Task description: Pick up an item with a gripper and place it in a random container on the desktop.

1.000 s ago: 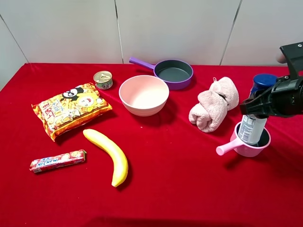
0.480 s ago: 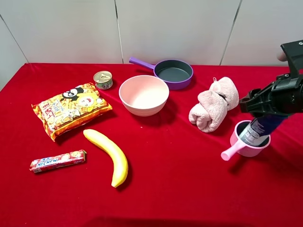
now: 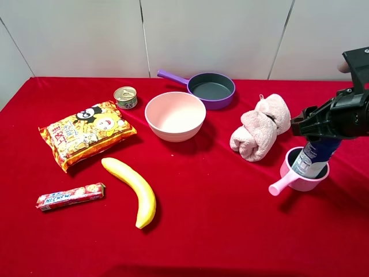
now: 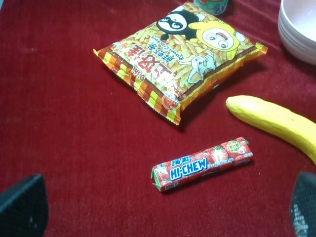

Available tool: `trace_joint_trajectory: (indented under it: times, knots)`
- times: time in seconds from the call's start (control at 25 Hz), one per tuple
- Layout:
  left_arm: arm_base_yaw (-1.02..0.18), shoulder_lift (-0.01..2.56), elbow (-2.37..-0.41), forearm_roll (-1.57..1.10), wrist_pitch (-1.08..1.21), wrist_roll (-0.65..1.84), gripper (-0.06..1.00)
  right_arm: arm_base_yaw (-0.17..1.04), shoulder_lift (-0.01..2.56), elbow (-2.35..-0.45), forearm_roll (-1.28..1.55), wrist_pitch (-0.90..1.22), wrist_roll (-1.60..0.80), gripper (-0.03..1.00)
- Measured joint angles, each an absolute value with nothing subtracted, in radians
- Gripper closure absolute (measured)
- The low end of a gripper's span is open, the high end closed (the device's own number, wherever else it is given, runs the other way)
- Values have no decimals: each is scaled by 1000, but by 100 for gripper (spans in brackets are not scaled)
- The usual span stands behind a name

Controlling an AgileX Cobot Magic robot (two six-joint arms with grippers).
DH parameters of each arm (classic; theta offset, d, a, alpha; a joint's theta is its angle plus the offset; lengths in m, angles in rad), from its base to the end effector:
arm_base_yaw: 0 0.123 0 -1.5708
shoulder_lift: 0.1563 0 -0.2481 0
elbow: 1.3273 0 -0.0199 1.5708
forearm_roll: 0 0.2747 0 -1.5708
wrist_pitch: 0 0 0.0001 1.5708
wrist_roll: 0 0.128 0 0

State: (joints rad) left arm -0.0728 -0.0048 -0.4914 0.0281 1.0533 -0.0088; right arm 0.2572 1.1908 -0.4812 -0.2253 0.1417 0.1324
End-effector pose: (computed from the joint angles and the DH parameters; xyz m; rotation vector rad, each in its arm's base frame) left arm 0.0871 -0.0032 0.2704 0.0642 2.0394 -0.0175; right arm 0.2644 0.0654 0.1327 -0.3880 2.2988 0.0465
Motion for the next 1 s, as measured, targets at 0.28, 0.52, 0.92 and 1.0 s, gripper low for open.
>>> trace_joint_trajectory:
  times: [0.28,0.52,0.92,1.0]
  knots:
    - [-73,-5,-491,28,1053,-9,-3,257,1152,-481,-225,137,132,44]
    - [-73,-5,-491,28,1053,-9,-3,257,1102,-481,-232,138,132,28]
    - [-73,-5,-491,28,1053,-9,-3,257,931,-481,-263,185,129,28]
    - [-73,-5,-491,28,1053,-9,-3,257,879,-481,-263,221,129,28]
